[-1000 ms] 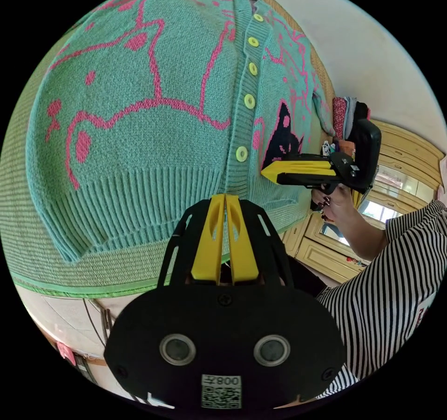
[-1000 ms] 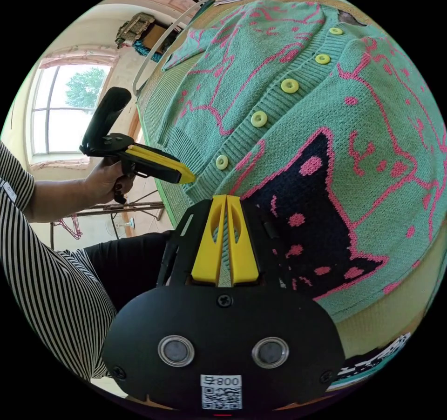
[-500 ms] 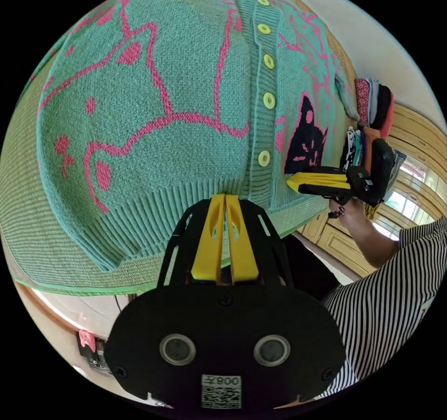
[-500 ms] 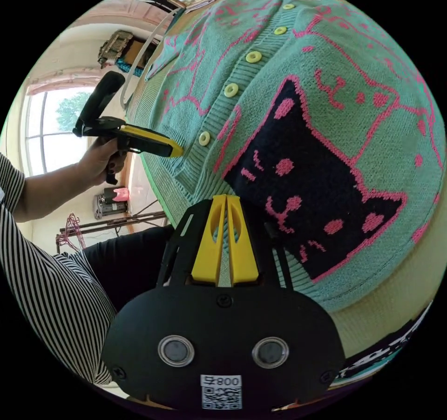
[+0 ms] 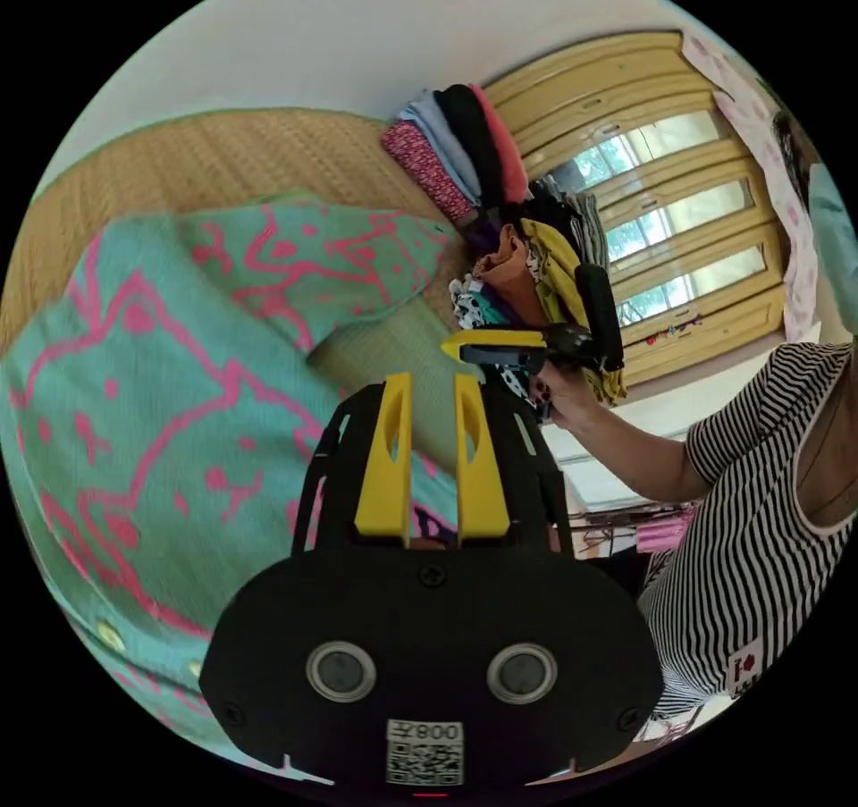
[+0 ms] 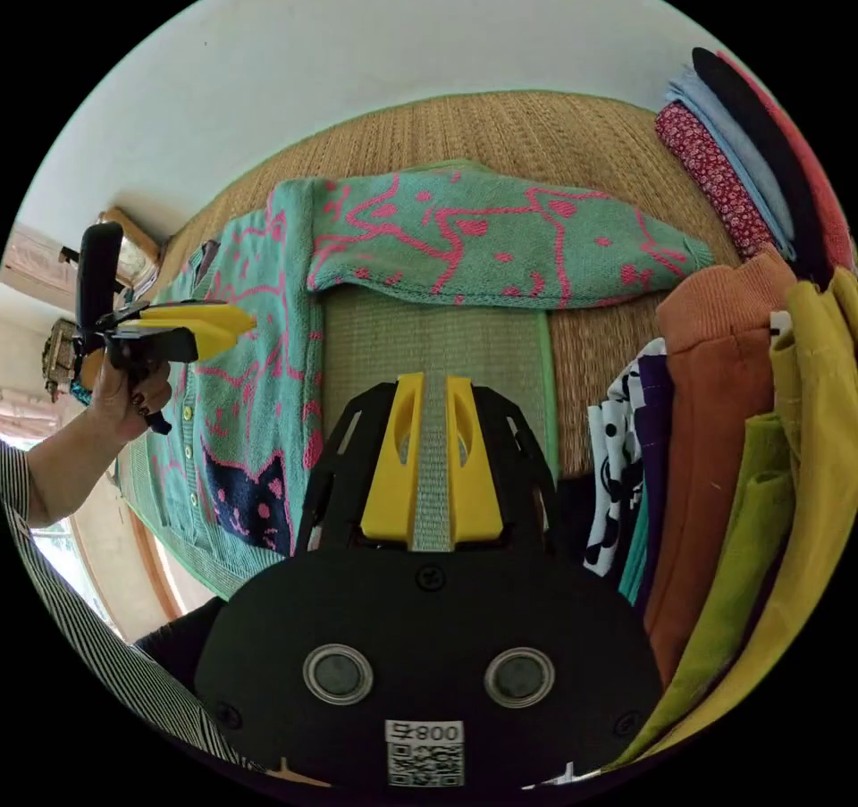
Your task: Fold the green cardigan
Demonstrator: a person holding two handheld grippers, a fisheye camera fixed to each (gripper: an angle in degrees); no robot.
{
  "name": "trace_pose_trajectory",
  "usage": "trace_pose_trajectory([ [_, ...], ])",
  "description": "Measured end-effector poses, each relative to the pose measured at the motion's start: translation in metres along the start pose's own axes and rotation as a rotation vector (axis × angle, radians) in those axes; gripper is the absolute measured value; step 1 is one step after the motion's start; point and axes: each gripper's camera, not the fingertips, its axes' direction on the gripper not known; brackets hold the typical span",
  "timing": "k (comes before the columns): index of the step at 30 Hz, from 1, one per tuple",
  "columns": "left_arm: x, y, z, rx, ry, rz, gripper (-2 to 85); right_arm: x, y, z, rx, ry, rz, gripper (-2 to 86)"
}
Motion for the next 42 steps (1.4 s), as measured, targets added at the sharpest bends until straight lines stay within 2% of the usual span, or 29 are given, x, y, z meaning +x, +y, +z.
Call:
trace_pose_trajectory([
  [3,0.007,-0.076,0.044,-0.042,0.003,0.131,8.5,0.017,0.011,0.0,0.007,0.036,0.046,5.5],
  [12,0.018,-0.22,0.16,-0.23,-0.087,0.261,9.4,0.045,0.011,-0.025,0.171,0.064,0.115,5.6],
  [17,0.025,-0.273,0.208,-0.271,-0.11,0.273,9.5,0.062,0.002,-0.001,0.113,0.018,0.131,3.6],
  [21,0.034,-0.297,0.25,-0.382,-0.244,0.305,8.6,0.069,0.013,-0.002,0.159,0.022,0.166,2.3],
  [22,0.036,-0.298,0.25,-0.362,-0.26,0.308,8.4,0.071,0.015,-0.003,0.166,0.023,0.169,1.9],
  [24,0.04,-0.303,0.249,-0.38,-0.207,0.316,5.5,0.073,0.018,-0.004,0.176,0.038,0.158,1.4],
  [28,0.054,-0.302,0.218,-0.276,-0.147,0.321,3.1,0.083,0.023,-0.008,0.184,0.009,0.139,1.2],
  [30,0.065,-0.297,0.176,-0.156,-0.065,0.327,2.6,0.088,0.023,-0.011,0.173,-0.021,0.141,1.7],
  [33,0.076,-0.283,0.119,-0.046,-0.046,0.334,2.4,0.094,0.025,-0.022,0.175,-0.098,0.147,3.0],
  [36,0.079,-0.266,0.063,0.049,0.016,0.305,2.2,0.096,0.031,-0.046,0.247,-0.174,0.141,5.0],
  [42,0.094,-0.224,-0.032,0.124,0.033,0.267,2.0,0.11,0.033,-0.101,0.406,-0.378,0.117,7.3],
])
